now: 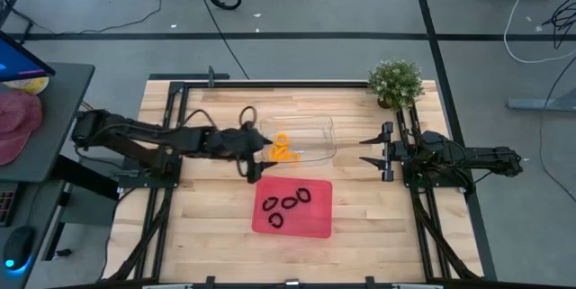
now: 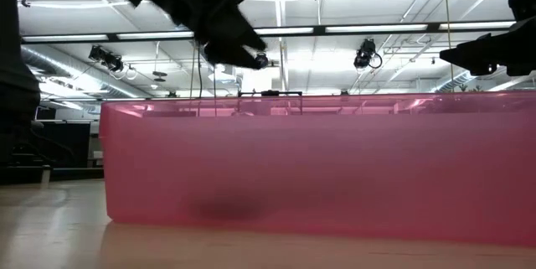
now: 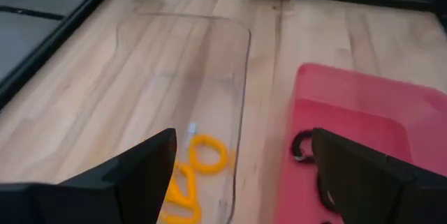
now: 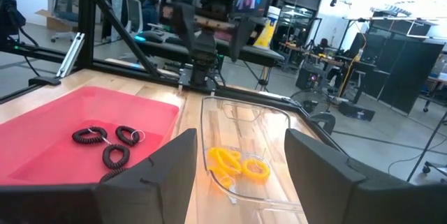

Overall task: Sort spring keychains
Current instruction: Return to Home Position

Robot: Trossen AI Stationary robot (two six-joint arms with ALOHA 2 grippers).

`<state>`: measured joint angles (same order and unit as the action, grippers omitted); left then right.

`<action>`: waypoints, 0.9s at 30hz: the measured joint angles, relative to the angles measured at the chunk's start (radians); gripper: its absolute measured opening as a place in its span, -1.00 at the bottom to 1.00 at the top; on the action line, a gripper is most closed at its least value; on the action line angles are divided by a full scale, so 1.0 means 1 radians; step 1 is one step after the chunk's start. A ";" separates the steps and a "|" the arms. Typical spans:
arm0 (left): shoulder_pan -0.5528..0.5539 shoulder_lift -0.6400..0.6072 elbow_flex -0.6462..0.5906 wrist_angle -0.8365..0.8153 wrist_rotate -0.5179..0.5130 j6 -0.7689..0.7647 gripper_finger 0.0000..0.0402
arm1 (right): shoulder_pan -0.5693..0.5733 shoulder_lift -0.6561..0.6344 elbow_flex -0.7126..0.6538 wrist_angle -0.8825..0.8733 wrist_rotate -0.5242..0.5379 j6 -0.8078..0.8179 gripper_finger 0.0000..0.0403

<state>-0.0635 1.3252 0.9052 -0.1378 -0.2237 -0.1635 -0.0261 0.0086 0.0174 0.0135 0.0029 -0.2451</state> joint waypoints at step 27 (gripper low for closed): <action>-0.020 -1.203 -0.696 0.128 -0.050 0.027 0.68 | 0.000 0.000 0.000 0.000 0.000 0.000 0.10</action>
<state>-0.0837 0.1222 0.2097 -0.0093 -0.2740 -0.1360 -0.0261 0.0089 0.0174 0.0135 0.0030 -0.2451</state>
